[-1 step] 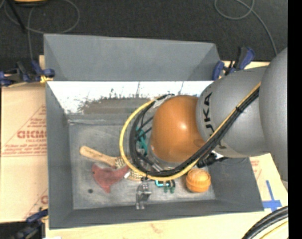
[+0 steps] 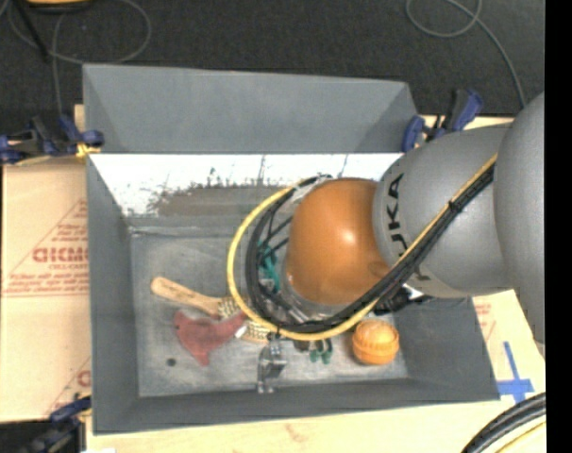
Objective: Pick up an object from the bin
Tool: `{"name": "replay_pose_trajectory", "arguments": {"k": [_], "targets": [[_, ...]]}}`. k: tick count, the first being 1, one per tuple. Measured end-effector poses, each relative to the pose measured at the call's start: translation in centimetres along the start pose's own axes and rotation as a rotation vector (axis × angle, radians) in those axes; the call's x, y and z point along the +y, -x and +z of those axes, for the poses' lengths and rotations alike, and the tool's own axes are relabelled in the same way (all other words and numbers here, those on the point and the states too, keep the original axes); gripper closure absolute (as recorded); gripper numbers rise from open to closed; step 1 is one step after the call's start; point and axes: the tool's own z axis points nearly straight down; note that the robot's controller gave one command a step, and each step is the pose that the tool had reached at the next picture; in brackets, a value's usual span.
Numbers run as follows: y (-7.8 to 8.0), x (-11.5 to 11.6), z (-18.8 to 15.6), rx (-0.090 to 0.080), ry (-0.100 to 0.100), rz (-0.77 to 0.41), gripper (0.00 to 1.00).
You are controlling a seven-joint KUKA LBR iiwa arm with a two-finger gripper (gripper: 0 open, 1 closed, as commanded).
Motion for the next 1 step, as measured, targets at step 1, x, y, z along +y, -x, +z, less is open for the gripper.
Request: {"name": "replay_pose_trajectory", "arguments": {"k": [1], "targets": [[7.29, -5.04, 7.17, -0.016, -0.001, 0.005, 1.0]]}}
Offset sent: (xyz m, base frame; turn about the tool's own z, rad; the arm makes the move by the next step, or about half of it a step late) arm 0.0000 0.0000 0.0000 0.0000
